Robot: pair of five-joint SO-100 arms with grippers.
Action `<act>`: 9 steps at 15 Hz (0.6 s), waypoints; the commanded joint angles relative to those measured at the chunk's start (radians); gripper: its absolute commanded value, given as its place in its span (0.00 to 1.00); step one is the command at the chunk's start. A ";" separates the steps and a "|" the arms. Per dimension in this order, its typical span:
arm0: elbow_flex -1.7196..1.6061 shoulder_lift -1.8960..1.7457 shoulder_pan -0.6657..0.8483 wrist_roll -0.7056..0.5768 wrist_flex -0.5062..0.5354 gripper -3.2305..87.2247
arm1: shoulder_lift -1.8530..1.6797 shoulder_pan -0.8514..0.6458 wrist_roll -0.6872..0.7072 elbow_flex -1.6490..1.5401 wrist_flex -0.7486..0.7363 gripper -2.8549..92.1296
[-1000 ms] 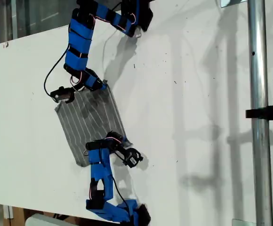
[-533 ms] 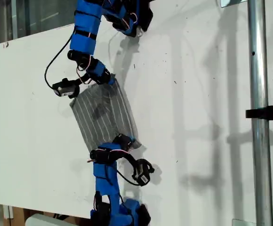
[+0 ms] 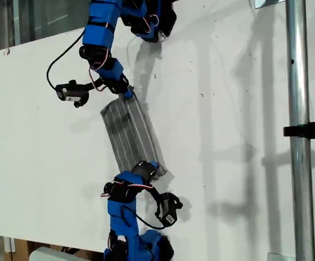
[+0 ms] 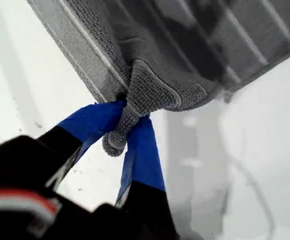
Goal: Grasp corners of a towel and fold twice.
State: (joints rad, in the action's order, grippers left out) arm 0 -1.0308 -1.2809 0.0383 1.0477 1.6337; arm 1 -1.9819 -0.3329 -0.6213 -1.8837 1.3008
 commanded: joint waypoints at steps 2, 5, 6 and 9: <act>0.005 -0.066 0.281 -0.160 0.018 0.00 | 0.224 -0.293 0.207 0.202 -0.150 0.03; 0.014 -0.100 0.454 -0.273 0.034 0.00 | 0.462 -0.396 0.314 0.548 -0.152 0.03; 0.006 -0.141 0.480 -0.288 0.040 0.00 | 0.494 -0.410 0.322 0.637 -0.117 0.03; -0.156 -0.278 0.489 -0.253 0.032 0.00 | 0.399 -0.380 0.324 0.535 -0.132 0.03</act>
State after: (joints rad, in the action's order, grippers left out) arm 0 -1.1305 -1.4619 0.5200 0.7777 1.6644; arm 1 -1.4880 -0.7225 -0.3083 -1.3254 1.1919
